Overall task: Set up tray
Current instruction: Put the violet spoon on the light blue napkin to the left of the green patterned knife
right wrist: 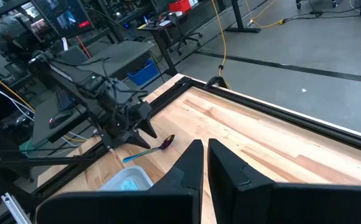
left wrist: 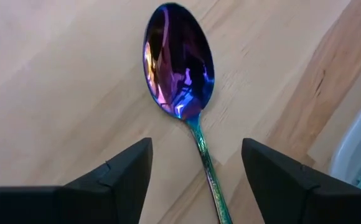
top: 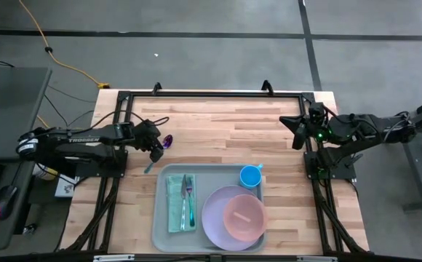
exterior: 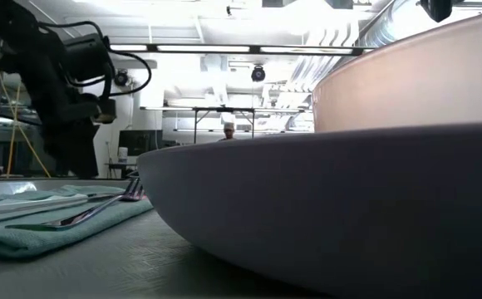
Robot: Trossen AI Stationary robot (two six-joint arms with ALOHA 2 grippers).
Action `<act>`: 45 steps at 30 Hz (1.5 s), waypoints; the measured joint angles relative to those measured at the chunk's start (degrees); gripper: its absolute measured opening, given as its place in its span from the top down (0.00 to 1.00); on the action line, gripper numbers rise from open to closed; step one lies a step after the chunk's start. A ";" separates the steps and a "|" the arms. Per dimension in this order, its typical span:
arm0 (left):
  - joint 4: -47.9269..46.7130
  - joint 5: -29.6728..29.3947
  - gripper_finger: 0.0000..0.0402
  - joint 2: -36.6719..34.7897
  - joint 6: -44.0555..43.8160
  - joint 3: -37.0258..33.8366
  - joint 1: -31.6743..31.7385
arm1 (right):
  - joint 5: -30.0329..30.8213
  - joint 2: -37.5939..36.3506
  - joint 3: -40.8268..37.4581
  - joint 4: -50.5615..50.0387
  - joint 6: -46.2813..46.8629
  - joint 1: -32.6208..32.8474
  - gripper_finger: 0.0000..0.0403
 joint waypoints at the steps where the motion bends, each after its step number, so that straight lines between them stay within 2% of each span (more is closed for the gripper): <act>1: 0.34 -0.02 0.31 0.67 0.00 0.00 -0.07 | 0.00 0.00 0.00 0.00 -0.02 0.00 1.00; 11: 0.72 -2.74 0.31 11.84 0.76 3.18 -3.11 | 0.00 0.00 0.02 0.00 0.13 -0.01 1.00; 21: -6.22 -3.60 0.31 21.68 1.45 9.80 -3.01 | -0.24 0.00 0.02 0.00 0.57 -0.02 1.00; 34: -6.28 -4.44 0.32 23.60 -2.51 9.79 -3.01 | -0.39 0.00 0.02 0.00 0.57 0.00 1.00; 38: -6.20 -4.73 0.38 23.66 -2.79 9.75 -2.96 | -0.39 0.00 0.02 0.00 0.57 -0.02 1.00; 45: -6.27 -5.28 0.56 23.71 -2.79 9.73 -2.90 | -0.42 0.00 0.02 -0.02 0.57 0.00 1.00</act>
